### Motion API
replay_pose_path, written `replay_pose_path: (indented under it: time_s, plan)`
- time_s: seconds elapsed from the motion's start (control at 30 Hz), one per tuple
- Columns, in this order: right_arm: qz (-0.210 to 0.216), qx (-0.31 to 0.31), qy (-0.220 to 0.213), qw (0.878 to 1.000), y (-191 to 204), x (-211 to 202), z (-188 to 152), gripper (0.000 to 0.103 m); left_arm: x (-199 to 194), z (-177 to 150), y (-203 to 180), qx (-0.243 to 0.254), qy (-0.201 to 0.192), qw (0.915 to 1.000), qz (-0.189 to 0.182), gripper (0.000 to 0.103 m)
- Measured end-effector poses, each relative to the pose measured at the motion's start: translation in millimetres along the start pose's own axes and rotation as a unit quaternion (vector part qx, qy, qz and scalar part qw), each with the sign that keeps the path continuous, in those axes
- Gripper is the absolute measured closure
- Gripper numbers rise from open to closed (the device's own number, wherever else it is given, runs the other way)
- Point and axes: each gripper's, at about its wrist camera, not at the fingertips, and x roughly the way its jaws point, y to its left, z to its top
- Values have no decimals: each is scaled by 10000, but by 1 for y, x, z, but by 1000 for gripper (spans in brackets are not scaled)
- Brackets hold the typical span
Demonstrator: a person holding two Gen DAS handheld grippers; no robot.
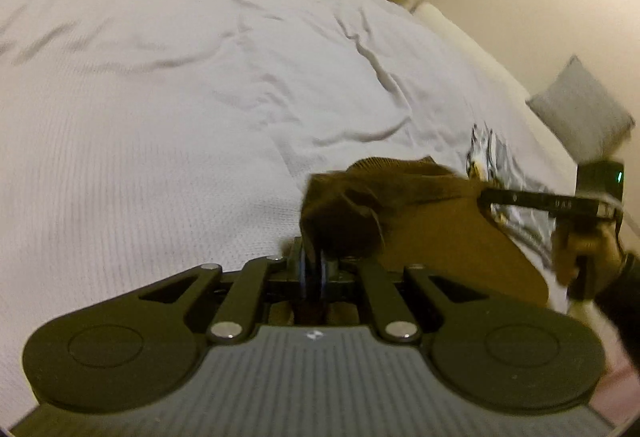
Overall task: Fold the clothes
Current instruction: 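Open the right gripper, then open the left gripper on the folded shorts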
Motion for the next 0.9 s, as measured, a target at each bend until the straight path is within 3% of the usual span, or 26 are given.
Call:
replay_pose_path:
  time_s: [0.2,0.3,0.37,0.4,0.53,0.6,0.73,0.83,0.9]
  plan:
    - [71,-105,-99,9999,5,-3,-10,70,2,1,1,-39,-104,9999,-35,99]
    - [34,-200,-293,9994,9,-6,-9,78,3,2,-2,18,-222,9997,-21,101]
    - [9,-263,-422,9988,11,-9,-9,98,-4,1,-9,252,-393,9989,-5,102]
    - [-3,-294,-487,9984,13,-10,-9,99,-9,0,-14,380,-512,9980,-12,102]
    - [-52,-420,-744,9963,18,-15,-8,100,-29,-1,-21,579,-926,9940,-56,102]
    - [-52,-503,-801,9955,22,-13,2,100,-28,2,-18,531,-953,9940,7,102]
    - [-245,-755,-640,9948,28,11,15,100,-7,7,-4,238,-657,9972,257,102]
    - [-401,-650,-318,9966,19,37,16,99,7,6,5,13,-387,9984,421,100]
    - [-470,-450,-363,9972,11,38,13,94,7,5,7,-92,-407,9982,432,97]
